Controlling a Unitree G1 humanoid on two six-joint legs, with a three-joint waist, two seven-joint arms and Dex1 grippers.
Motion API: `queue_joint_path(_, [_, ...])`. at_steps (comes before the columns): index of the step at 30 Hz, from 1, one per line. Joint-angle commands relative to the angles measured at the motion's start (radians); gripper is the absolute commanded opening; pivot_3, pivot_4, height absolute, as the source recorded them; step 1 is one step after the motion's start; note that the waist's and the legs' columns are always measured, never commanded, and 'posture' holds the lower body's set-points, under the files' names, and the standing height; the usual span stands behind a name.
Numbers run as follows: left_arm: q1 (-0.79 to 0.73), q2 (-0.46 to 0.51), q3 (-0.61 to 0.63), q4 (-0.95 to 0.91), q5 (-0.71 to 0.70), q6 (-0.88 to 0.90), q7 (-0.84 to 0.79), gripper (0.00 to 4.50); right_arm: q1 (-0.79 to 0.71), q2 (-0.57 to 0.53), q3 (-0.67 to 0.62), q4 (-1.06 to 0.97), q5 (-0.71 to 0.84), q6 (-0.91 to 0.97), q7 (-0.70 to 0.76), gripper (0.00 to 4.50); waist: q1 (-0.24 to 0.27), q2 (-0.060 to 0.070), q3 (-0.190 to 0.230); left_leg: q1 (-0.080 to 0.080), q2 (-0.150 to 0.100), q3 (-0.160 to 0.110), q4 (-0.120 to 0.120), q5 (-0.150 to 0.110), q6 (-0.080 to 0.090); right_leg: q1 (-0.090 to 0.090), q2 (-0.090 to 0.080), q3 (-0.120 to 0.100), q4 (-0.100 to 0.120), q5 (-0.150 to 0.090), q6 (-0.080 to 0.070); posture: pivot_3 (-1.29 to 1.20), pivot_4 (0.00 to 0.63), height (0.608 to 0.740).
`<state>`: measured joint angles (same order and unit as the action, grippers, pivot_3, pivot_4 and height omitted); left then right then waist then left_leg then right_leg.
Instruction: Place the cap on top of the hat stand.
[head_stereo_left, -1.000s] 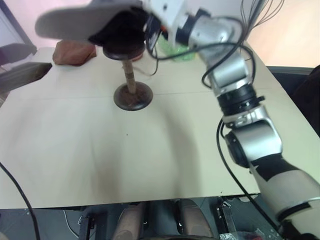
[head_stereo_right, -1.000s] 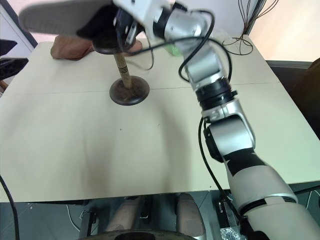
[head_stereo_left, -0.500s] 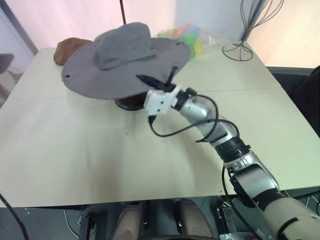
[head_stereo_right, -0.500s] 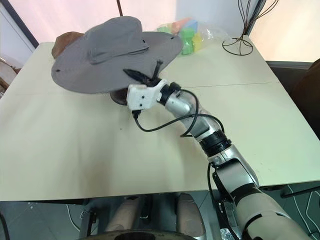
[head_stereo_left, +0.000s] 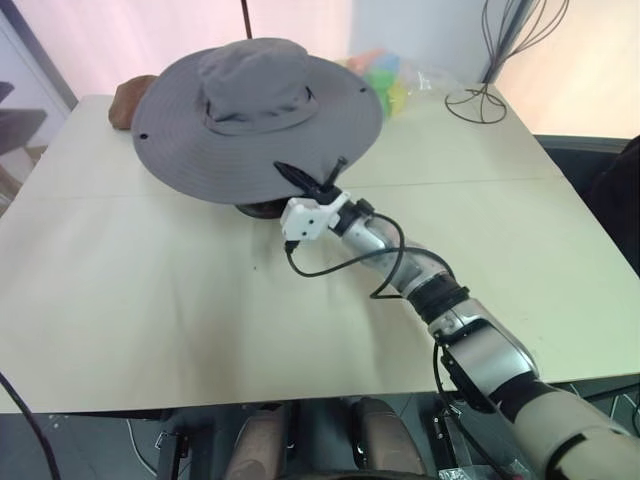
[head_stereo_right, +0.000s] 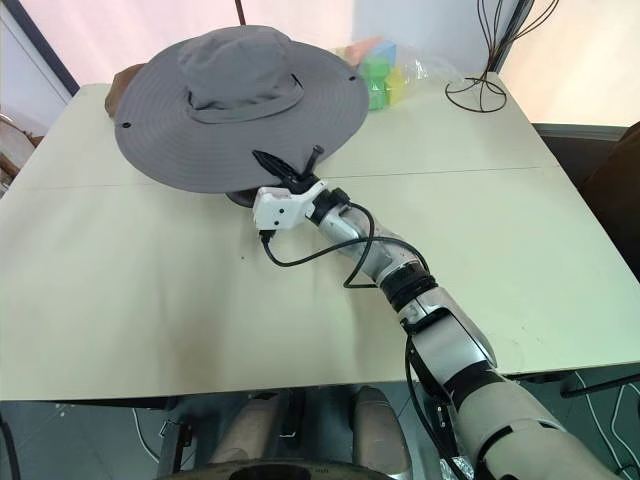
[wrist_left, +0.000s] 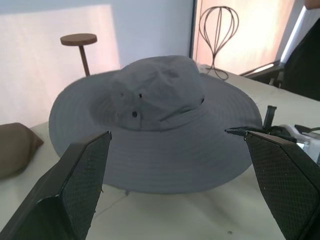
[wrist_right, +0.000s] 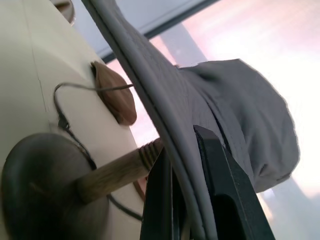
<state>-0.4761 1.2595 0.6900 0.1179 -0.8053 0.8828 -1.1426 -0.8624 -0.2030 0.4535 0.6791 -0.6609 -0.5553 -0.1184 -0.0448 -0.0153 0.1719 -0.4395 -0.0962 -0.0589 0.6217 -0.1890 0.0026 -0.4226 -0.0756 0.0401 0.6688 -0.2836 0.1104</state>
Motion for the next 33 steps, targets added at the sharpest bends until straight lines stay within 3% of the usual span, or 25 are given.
queue_joint_path(1, [0.006,0.043,-0.002,-0.004,0.016,-0.026,-0.028,4.5,0.007,0.004,0.017,0.012,-0.022,-0.011,-0.033,0.02,-0.001,0.0,0.0,0.0,0.0,0.0,0.0,0.0,-0.001,0.0,0.0,0.0,0.0,0.0,0.0,0.0,0.15,0.735])
queue_joint_path(11, [0.095,0.043,-0.038,-0.026,0.092,-0.118,-0.091,4.5,-0.014,0.002,-0.005,-0.044,0.073,-0.012,0.136,0.02,-0.002,0.0,0.0,0.0,0.004,0.0,-0.001,0.001,-0.001,0.0,0.005,0.0,-0.001,0.001,-0.003,0.0,0.15,0.735])
queue_joint_path(15, [0.091,0.031,-0.053,-0.032,0.095,-0.132,-0.088,4.5,-0.003,0.0,-0.012,-0.105,0.134,0.023,0.263,1.44,-0.002,0.0,0.0,0.0,0.005,0.0,-0.001,0.001,-0.001,0.0,0.005,0.0,-0.001,0.001,-0.003,0.0,0.15,0.735])
queue_joint_path(20, [0.076,0.028,-0.079,-0.023,0.099,-0.145,-0.089,4.5,0.056,-0.061,-0.031,-0.252,0.137,0.058,0.334,4.08,0.001,0.0,0.0,0.0,0.005,0.0,-0.001,0.001,-0.001,0.0,0.005,0.0,-0.001,0.001,-0.003,0.0,0.15,0.735])
queue_joint_path(26, [0.019,0.02,-0.142,0.01,0.107,-0.169,-0.085,4.5,0.2,-0.256,-0.082,-0.499,0.193,0.089,0.504,4.08,0.009,-0.001,0.0,0.0,0.005,0.0,-0.001,-0.002,0.003,0.002,0.005,0.0,-0.002,0.001,-0.003,0.0,0.15,0.735])
queue_joint_path(33, [-0.022,0.011,-0.192,0.053,0.127,-0.202,-0.099,4.5,0.364,-0.456,-0.25,-0.779,0.51,0.3,0.791,4.08,0.002,-0.001,0.0,0.0,0.006,0.0,-0.001,-0.002,0.004,0.006,0.004,0.001,-0.002,0.001,-0.003,0.0,0.15,0.735])
